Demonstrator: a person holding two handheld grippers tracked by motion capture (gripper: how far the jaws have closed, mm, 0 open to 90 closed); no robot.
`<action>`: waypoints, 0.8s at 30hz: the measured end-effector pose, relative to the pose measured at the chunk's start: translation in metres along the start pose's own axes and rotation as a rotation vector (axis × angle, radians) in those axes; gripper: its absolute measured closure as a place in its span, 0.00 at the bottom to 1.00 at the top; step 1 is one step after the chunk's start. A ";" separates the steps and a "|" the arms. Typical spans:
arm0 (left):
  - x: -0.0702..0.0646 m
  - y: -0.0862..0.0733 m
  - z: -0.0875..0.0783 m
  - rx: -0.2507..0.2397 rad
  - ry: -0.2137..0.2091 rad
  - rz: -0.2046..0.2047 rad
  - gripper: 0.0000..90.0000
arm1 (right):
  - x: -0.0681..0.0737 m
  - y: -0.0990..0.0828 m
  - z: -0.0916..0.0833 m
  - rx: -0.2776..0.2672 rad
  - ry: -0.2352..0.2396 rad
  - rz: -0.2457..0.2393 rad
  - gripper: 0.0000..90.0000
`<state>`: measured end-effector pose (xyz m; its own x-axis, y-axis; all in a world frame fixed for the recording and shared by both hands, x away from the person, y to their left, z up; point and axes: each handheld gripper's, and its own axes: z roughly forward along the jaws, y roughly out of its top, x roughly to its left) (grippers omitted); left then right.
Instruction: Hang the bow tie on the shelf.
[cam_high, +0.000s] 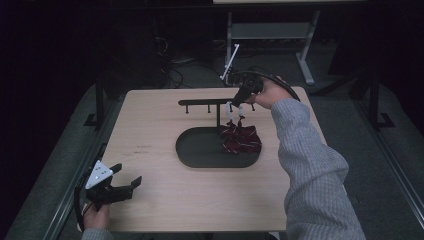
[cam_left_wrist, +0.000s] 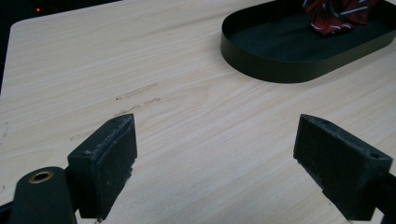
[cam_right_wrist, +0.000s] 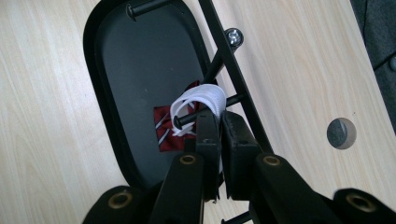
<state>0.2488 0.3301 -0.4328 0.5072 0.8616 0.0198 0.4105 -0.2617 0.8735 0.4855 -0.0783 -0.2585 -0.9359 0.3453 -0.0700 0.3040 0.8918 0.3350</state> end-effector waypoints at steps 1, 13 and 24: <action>0.000 0.000 0.000 0.000 0.000 0.001 0.15 | 0.000 -0.001 0.000 0.002 -0.004 0.002 0.94; -0.001 0.000 0.000 0.000 0.001 -0.004 0.15 | 0.000 -0.006 0.002 -0.003 0.000 0.011 0.92; -0.001 0.000 -0.001 0.001 0.000 -0.001 0.15 | 0.001 -0.009 0.000 -0.009 0.013 0.014 0.90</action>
<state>0.2481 0.3298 -0.4322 0.5069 0.8618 0.0189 0.4119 -0.2614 0.8729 0.4815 -0.0855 -0.2617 -0.9338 0.3539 -0.0532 0.3155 0.8842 0.3445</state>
